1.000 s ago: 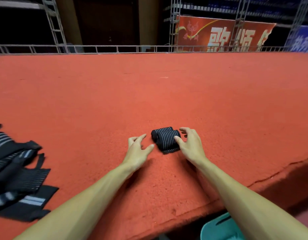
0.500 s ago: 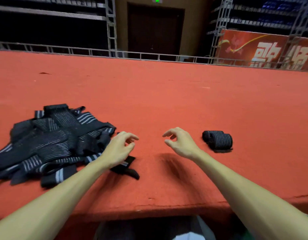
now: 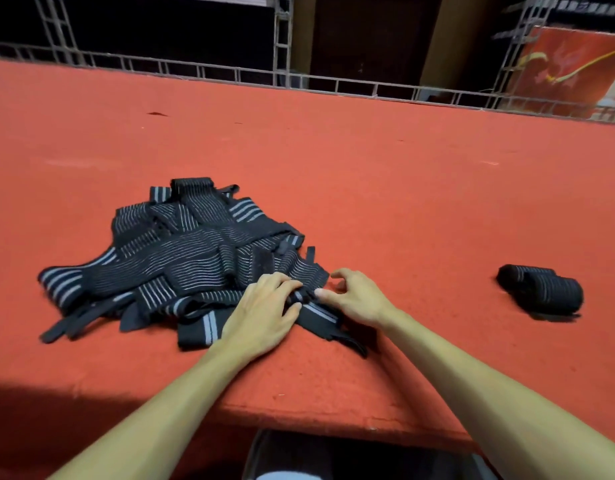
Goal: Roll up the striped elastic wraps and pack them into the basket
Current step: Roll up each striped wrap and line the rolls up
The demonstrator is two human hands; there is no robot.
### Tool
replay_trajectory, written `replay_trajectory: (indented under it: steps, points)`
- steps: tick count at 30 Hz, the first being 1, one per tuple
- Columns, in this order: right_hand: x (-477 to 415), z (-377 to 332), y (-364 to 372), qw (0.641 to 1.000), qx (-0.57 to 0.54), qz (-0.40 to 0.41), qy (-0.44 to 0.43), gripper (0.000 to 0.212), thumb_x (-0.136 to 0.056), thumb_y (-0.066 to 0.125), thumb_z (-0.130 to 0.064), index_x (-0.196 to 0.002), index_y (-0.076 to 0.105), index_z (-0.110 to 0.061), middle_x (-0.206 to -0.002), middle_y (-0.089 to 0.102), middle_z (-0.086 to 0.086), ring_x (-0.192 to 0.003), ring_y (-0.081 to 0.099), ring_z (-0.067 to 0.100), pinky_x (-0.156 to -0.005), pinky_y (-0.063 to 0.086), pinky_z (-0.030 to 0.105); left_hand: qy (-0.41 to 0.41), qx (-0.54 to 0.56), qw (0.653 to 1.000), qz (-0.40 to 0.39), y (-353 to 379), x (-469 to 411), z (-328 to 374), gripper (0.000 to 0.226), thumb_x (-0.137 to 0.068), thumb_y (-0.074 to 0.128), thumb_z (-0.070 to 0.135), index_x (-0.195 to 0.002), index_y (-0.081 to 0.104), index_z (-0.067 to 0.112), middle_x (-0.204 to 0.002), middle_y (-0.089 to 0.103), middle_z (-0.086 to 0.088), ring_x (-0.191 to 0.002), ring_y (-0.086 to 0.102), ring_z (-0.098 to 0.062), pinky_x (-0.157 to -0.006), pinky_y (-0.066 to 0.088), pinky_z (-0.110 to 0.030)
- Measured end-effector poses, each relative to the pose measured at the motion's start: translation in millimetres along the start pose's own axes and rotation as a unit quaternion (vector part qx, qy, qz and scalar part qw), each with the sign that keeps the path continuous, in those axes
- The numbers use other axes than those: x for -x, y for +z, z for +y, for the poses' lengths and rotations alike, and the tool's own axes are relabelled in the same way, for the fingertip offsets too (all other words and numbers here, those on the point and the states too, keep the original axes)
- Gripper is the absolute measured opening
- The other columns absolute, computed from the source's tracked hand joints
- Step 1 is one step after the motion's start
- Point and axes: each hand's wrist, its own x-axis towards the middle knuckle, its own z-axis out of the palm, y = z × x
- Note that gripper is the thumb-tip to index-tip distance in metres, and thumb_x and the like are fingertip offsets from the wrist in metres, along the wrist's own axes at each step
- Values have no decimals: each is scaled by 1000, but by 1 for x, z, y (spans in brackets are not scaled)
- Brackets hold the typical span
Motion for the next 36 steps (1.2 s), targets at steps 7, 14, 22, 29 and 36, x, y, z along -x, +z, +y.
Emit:
replay_trajectory:
  steps: [7,14,22,29,36]
  points:
    - [-43,-9,19,996,-32,28,79,40,-79,63,-58,-85,58,-19,-109,59,14,-99,59,29,-85,48,37,3,22,1000,-17,-2,5,-1,36,-92,52,30,-127,55,25,-121,52,14,-120,40,-5,-104,31,-25]
    - [-28,-1,-11,956,-249,128,88,26,-74,79,-16,-73,54,-22,-86,69,7,-83,68,28,-76,56,43,-13,125,991,40,-19,5,3,24,-86,51,24,-107,62,29,-106,48,21,-94,56,-9,-90,46,-34]
    - [29,29,-100,848,-458,258,61,17,-86,64,3,-100,58,-5,-80,61,9,-63,61,21,-45,57,31,0,123,991,45,-24,-16,50,26,-86,48,29,-111,57,31,-108,44,16,-99,56,-18,-92,45,-41]
    - [84,57,-159,843,-423,332,9,9,-91,62,-8,-99,65,-11,-87,68,8,-74,65,19,-60,56,32,26,214,976,26,-26,-50,136,42,-90,50,28,-130,52,15,-119,49,3,-111,52,-13,-105,38,-39]
    - [134,39,-210,795,-516,316,-55,16,-89,57,5,-92,57,-11,-82,61,16,-67,63,23,-58,60,33,47,320,944,-66,-35,-62,236,79,-75,79,32,-139,35,18,-128,37,8,-114,50,-10,-95,39,-23]
